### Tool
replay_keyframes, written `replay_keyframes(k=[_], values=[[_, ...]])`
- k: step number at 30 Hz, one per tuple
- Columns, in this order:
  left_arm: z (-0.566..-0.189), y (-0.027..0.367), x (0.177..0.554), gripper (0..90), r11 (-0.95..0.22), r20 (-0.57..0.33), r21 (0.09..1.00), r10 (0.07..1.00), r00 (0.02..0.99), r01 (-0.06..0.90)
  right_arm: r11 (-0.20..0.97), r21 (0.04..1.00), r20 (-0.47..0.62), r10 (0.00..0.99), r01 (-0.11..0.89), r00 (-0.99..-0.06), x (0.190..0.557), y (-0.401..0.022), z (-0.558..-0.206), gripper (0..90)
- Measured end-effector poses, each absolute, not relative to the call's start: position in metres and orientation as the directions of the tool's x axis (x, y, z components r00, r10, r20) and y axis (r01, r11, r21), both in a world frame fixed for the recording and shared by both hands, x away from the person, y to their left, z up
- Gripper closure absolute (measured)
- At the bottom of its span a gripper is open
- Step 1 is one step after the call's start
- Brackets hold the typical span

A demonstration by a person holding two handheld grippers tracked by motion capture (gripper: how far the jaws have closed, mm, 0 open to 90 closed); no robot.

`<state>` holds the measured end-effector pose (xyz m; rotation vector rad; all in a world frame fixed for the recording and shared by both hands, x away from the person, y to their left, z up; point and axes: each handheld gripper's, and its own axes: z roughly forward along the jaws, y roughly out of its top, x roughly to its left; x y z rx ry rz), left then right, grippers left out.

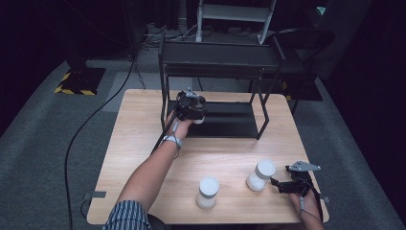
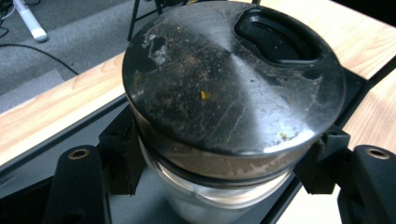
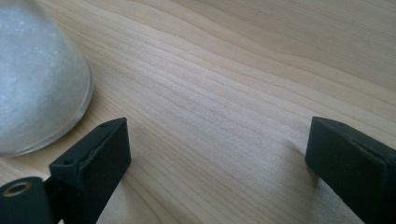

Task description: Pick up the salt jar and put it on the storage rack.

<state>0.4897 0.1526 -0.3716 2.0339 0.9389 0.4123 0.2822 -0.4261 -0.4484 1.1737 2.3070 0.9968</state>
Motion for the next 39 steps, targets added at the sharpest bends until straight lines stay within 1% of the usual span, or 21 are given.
replay_keyframes(k=[8,22,27,34,35,37,39], values=[[-0.388,0.152,0.494,30.0,-0.366,-0.061,0.786,0.756,0.651,0.498,0.404,0.730,-0.005,0.810,0.551,-0.586,0.282,-0.426,-0.448,6.5],[-0.393,0.150,0.499,30.0,-0.381,-0.056,0.760,0.769,0.637,0.526,0.403,0.730,-0.005,0.810,0.552,-0.586,0.282,-0.426,-0.448,6.5],[-0.395,0.148,0.501,30.0,-0.399,-0.042,0.747,0.770,0.637,0.532,0.403,0.730,-0.005,0.810,0.552,-0.586,0.282,-0.426,-0.448,6.6],[-0.395,0.145,0.498,29.7,-0.405,-0.021,0.750,0.776,0.630,0.523,0.403,0.730,-0.004,0.810,0.552,-0.586,0.282,-0.426,-0.448,6.5],[-0.395,0.144,0.496,28.2,-0.409,-0.009,0.754,0.776,0.630,0.514,0.403,0.730,-0.004,0.811,0.552,-0.586,0.282,-0.426,-0.448,6.6],[-0.392,0.144,0.492,20.9,-0.406,0.002,0.769,0.775,0.632,0.495,0.403,0.730,-0.004,0.810,0.552,-0.586,0.282,-0.426,-0.448,6.5],[-0.388,0.146,0.488,18.8,-0.398,0.003,0.783,0.772,0.636,0.478,0.404,0.730,-0.005,0.810,0.551,-0.586,0.282,-0.426,-0.448,6.5]])
